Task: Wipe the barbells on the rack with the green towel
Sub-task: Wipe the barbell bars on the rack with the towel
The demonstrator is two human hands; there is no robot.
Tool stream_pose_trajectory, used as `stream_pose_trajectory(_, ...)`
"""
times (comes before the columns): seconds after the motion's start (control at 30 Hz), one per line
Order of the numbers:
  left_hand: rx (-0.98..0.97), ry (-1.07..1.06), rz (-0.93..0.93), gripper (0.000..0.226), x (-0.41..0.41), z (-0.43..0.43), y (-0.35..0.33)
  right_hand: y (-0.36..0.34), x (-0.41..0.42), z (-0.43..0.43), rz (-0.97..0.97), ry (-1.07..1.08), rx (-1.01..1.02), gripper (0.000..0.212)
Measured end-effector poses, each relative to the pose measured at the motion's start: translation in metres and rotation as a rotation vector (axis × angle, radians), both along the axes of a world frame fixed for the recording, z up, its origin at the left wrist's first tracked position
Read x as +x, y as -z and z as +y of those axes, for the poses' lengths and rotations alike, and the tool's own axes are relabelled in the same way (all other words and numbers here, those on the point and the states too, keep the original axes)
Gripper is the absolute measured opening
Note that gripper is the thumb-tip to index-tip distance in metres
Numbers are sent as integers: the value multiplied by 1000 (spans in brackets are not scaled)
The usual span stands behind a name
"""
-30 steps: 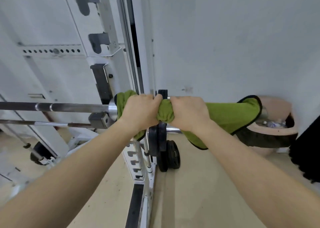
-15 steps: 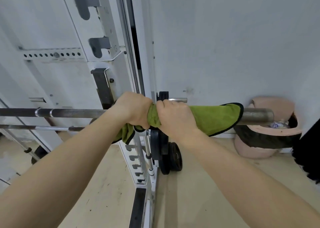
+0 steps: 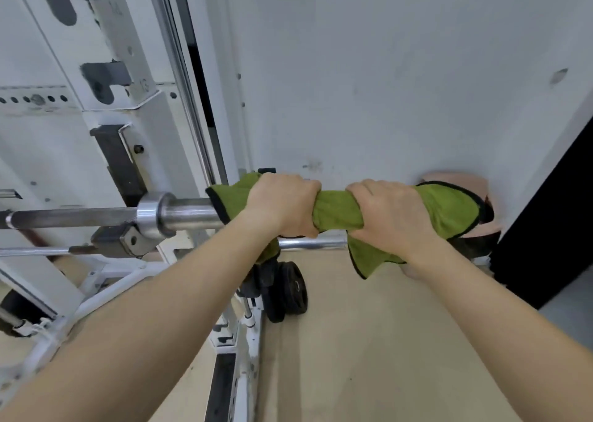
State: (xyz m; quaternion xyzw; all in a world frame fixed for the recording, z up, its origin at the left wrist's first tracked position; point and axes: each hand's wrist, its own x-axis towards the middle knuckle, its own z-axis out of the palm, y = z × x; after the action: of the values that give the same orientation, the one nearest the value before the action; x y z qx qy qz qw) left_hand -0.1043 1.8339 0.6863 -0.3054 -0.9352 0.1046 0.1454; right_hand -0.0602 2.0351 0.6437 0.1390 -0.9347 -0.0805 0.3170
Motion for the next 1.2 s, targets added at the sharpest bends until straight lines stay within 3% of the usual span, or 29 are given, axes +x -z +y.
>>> stream_pose_trajectory(0.13,35,78,119,38,8,65,13,-9,10,46,-105,118,-104,39)
stream_pose_trajectory(0.23,110,156,238,42,10,62,23,-20,7,35,-246,120,-99,30)
stream_pose_trajectory(0.33,200,210,322,35,11,21,28,-25,0,-6,-270,62,-100,34)
stream_pose_trajectory(0.5,119,40,320,38,4,-99,20,-27,-16,-111,-268,-71,-111,32)
stream_pose_trajectory(0.57,14,-82,216,40,1,-131,9,-14,-23,-150,-120,-30,-39,23)
stream_pose_trajectory(0.7,-106,-227,-257,45,-15,-131,-19,20,-27,-173,293,-40,-96,18)
stream_pose_trajectory(0.77,-136,-232,-352,44,-21,-122,-24,26,-28,-168,358,-68,-89,18)
stream_pose_trajectory(0.83,-127,-225,-272,42,-18,-120,-17,10,-26,-166,181,-79,-35,18)
stream_pose_trajectory(0.93,-65,-183,103,44,-4,-125,7,-28,-29,-157,-342,-110,-55,28)
stream_pose_trajectory(1.0,-5,-142,242,39,2,-126,18,-45,-32,-151,-541,-103,-79,33)
stream_pose_trajectory(1.07,38,-122,259,40,2,-118,19,-46,-31,-145,-508,-101,-82,34)
stream_pose_trajectory(1.2,17,-98,192,37,4,-70,16,-26,-17,-109,-245,-93,-52,37)
